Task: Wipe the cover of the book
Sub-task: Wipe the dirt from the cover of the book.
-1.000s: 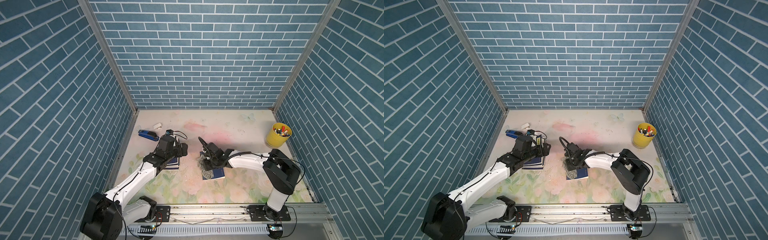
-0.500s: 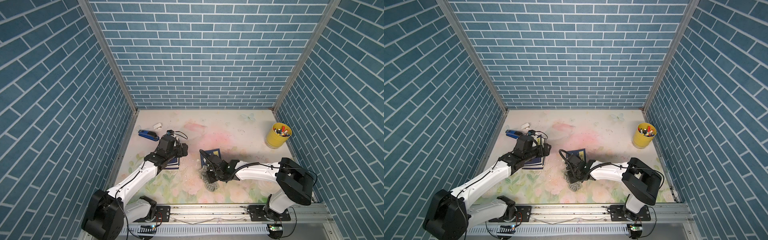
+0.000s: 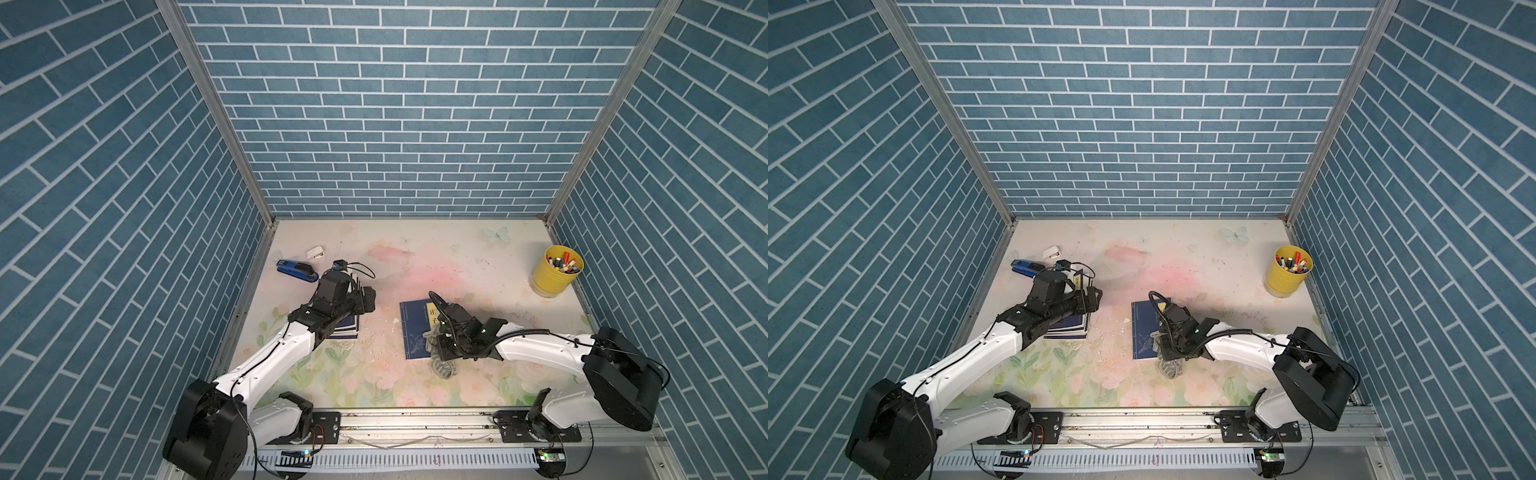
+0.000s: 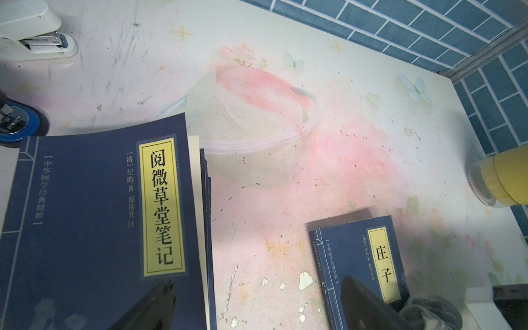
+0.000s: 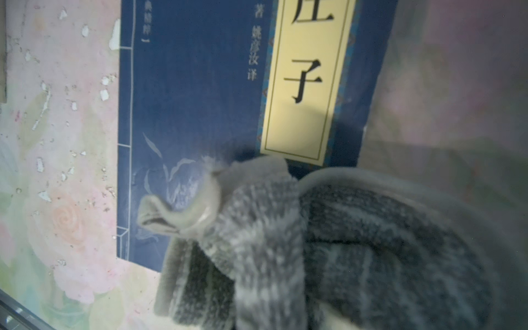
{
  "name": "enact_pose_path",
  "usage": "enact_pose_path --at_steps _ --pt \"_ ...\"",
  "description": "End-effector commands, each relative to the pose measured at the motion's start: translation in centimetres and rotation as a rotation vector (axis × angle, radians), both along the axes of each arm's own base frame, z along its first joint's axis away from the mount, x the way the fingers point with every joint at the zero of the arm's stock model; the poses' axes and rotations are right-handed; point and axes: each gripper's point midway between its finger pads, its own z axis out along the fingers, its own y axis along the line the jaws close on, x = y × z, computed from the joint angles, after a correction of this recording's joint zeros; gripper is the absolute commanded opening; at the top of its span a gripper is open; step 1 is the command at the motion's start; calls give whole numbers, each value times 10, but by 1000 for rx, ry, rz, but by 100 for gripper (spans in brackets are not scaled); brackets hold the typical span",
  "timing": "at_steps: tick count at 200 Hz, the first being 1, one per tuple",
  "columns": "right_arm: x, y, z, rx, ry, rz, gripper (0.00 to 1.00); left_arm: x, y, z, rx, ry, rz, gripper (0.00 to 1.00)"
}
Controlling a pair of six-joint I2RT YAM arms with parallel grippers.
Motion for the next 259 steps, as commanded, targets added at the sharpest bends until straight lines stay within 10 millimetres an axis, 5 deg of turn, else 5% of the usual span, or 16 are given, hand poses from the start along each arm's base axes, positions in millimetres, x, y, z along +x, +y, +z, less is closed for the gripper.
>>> enact_pose_path --at_steps 1,66,105,153,207,230,259 --pt "-27 -63 -40 -297 137 -28 12 4 0 1 -9 -4 0 95" --pt "50 -24 -53 -253 161 -48 11 -2 7 6 -4 -14 15 96" --pt "79 -4 -64 -243 181 -28 11 -2 9 8 -5 -17 21 95" --pt "59 -5 -60 -239 186 1 12 0 11 7 -5 -16 28 95" --pt "-38 -39 -70 -297 281 -6 12 8 11 6 -7 -22 35 95" --pt "-34 -33 -66 -268 262 0 12 13 12 3 -7 -21 50 95" --pt "8 5 -65 -243 217 66 13 16 9 8 -12 -23 39 95"
